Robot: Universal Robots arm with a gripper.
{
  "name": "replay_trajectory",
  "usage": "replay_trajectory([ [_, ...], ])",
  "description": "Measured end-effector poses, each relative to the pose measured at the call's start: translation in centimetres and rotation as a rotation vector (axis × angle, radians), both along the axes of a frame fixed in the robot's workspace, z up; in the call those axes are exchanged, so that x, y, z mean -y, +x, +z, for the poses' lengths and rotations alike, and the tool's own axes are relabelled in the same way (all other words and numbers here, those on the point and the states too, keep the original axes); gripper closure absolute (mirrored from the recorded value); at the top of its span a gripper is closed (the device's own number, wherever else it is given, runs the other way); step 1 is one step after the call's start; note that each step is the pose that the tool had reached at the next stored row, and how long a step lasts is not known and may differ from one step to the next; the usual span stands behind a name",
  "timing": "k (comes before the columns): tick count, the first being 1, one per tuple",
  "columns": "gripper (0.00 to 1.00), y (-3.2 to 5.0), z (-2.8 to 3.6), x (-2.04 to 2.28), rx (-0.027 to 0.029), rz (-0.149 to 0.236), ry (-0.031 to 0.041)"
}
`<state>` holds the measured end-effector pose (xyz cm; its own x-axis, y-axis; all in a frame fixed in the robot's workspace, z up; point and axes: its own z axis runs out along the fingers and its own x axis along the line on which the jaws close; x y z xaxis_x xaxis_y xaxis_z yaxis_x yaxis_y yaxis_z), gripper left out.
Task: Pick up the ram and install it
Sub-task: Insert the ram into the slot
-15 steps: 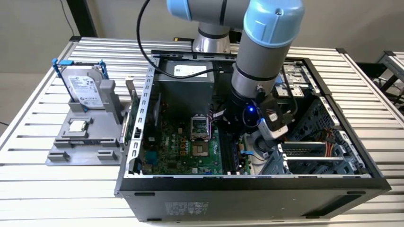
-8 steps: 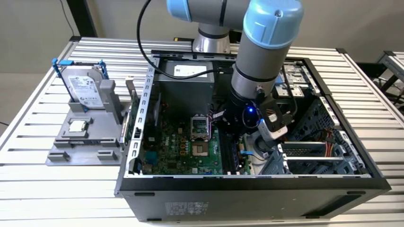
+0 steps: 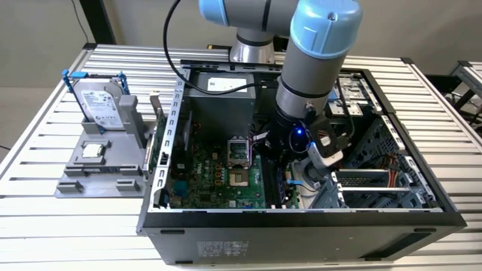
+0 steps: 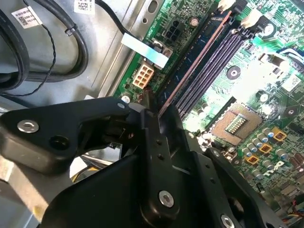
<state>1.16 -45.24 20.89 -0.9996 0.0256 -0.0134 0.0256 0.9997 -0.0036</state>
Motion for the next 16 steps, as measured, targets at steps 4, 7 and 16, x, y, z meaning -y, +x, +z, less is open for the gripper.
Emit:
replay_trajectory([
  [4,0.0,0.0,1.69,0.0,-0.0001,0.0,-0.0001],
  [7,0.0,0.0,3.06,0.0,-0.0001,0.0,-0.0001],
  [16,1.0,-0.02,3.3,0.0,-0.0001,0.0,-0.0008],
])
